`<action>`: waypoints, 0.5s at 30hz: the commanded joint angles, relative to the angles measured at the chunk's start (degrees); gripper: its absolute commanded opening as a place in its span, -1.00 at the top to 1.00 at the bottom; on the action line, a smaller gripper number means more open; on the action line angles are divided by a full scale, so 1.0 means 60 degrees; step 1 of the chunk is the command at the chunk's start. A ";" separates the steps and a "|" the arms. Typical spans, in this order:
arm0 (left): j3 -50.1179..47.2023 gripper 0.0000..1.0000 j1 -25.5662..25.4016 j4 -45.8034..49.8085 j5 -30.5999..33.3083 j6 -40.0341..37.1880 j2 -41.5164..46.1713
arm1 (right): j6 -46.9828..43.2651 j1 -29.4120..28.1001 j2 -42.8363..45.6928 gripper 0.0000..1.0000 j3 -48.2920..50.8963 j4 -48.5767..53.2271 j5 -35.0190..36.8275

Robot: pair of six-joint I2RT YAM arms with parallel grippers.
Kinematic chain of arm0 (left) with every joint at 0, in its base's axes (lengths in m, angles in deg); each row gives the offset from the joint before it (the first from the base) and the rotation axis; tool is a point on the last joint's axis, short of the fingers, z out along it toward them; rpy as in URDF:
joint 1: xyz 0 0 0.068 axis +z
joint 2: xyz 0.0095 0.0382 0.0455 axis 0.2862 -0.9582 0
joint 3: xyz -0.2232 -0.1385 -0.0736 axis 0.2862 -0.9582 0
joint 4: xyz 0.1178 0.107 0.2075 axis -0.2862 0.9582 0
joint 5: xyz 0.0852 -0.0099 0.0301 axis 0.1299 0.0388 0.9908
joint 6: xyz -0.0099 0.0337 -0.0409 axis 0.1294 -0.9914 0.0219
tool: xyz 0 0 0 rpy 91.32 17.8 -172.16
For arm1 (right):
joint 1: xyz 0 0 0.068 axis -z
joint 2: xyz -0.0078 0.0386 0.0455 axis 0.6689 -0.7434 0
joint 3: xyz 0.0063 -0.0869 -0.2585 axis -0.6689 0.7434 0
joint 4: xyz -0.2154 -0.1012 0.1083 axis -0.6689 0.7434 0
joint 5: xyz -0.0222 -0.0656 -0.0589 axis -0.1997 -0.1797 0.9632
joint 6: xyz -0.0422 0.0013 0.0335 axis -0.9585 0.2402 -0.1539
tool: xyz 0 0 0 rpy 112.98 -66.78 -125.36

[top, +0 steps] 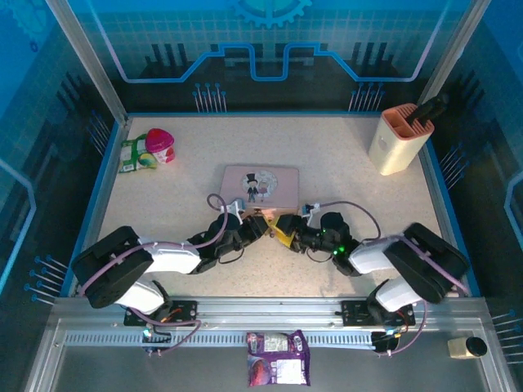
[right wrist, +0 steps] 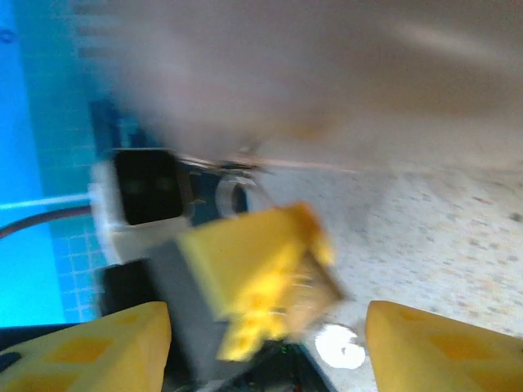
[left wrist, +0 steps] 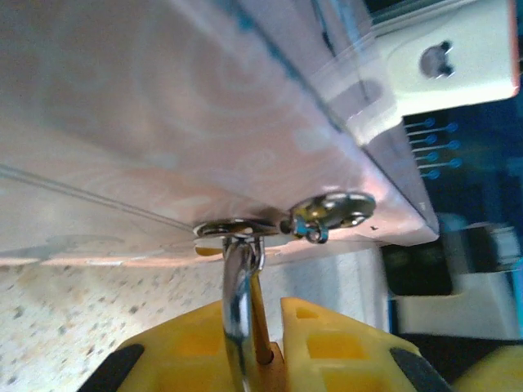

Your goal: Unlock a padlock with a key

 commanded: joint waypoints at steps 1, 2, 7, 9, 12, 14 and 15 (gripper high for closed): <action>0.0388 0.99 0.0038 0.0166 -0.0540 -0.0328 0.0418 | -0.1519 0.0262 0.1459 -0.45 -0.0285 0.3309 0.0354; 0.0389 0.99 0.0058 0.0239 -0.0529 -0.0307 0.0458 | -0.1991 0.0321 0.2040 -0.47 -0.0376 0.4421 0.0499; 0.0330 0.99 0.0230 0.0416 -0.0591 -0.0310 0.0628 | -0.5156 0.0029 0.4792 -0.36 -0.1547 1.0123 0.2764; 0.0336 0.99 0.0249 0.0658 -0.0534 -0.0309 0.0758 | -0.6658 -0.0688 0.5745 -0.30 -0.1942 1.1480 0.4555; 0.0455 1.00 0.0244 0.1240 -0.0439 -0.0292 0.0920 | -0.8528 -0.2055 0.6813 -0.29 -0.1677 1.1434 0.6672; 0.0554 1.00 0.0245 0.1469 -0.0464 -0.0346 0.0996 | -0.9725 -0.2996 0.7201 -0.29 -0.1102 1.0360 0.7575; 0.0598 1.00 0.0249 0.1581 -0.0468 -0.0397 0.1051 | -1.0362 -0.3461 0.7292 -0.29 -0.0622 0.9469 0.7977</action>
